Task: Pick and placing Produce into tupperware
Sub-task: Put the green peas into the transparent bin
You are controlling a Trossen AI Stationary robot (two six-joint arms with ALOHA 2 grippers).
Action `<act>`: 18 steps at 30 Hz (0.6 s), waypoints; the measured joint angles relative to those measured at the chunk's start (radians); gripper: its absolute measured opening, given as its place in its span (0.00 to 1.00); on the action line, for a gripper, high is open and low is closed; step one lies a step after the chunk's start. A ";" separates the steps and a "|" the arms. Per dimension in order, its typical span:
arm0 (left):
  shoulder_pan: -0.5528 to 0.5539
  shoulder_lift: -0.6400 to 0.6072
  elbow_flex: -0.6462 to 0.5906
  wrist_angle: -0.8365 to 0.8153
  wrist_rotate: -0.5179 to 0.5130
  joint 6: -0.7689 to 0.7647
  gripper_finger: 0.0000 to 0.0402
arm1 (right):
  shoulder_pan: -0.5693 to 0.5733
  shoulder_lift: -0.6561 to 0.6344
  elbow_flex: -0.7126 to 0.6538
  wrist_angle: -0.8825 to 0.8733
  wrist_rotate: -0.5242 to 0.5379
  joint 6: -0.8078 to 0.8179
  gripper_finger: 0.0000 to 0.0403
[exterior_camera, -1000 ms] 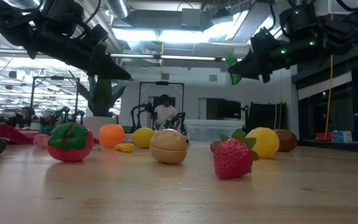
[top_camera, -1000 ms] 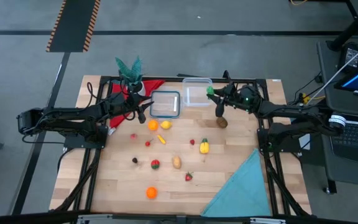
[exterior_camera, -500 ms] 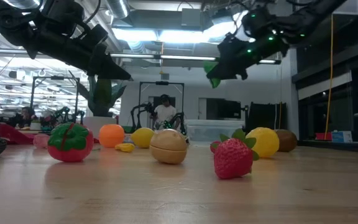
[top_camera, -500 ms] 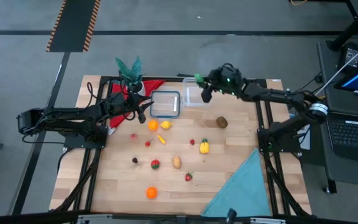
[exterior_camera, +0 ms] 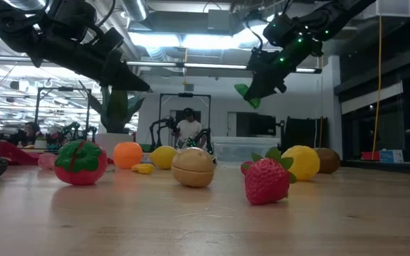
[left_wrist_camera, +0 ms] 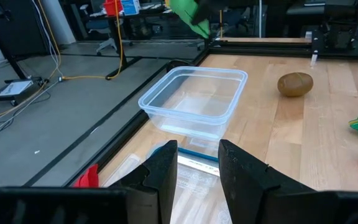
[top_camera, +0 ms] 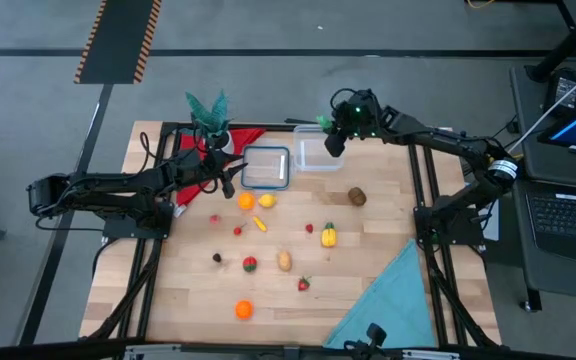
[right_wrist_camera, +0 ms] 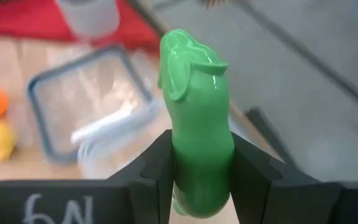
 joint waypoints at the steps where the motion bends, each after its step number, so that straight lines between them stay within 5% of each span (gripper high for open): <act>1: 0.000 0.000 0.000 0.000 0.000 0.000 0.27 | 0.000 0.000 0.005 -0.030 -0.007 0.000 0.30; 7: 0.000 0.000 0.000 0.000 0.000 0.000 0.27 | 0.000 0.000 0.036 -0.182 -0.008 0.026 0.30; 18: 0.000 0.000 0.000 0.000 0.000 -0.001 0.27 | 0.007 0.009 0.039 -0.177 -0.033 0.030 0.30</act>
